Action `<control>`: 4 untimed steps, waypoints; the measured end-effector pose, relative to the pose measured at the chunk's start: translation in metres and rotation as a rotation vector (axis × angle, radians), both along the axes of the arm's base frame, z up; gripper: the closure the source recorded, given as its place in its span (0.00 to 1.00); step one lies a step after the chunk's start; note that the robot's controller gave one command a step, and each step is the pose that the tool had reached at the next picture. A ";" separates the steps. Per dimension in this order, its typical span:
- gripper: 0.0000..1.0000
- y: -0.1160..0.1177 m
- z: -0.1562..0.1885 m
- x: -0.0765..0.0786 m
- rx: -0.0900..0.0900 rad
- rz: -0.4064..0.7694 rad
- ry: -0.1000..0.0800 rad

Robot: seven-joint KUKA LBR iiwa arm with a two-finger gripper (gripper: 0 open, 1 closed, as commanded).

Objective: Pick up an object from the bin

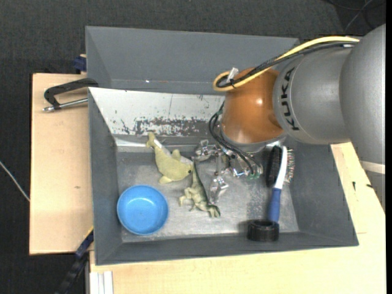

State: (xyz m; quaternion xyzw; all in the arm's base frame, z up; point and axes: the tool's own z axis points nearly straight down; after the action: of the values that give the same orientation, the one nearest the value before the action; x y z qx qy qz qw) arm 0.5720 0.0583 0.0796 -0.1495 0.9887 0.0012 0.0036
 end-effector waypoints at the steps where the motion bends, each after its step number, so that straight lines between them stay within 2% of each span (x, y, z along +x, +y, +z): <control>1: 0.00 0.011 -0.005 -0.031 -0.002 0.072 -0.008; 2: 0.00 0.036 0.038 0.011 0.000 0.104 -0.008; 3: 0.00 0.048 -0.007 -0.018 -0.004 0.390 -0.002; 4: 0.00 0.061 -0.007 -0.056 -0.006 0.639 -0.007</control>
Offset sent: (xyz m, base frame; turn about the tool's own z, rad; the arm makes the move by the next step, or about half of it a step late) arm -0.0348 0.0107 -0.0096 -0.0739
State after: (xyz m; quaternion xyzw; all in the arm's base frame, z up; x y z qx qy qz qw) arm 0.5155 0.1195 0.0728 -0.4525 0.8918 -0.0011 0.0062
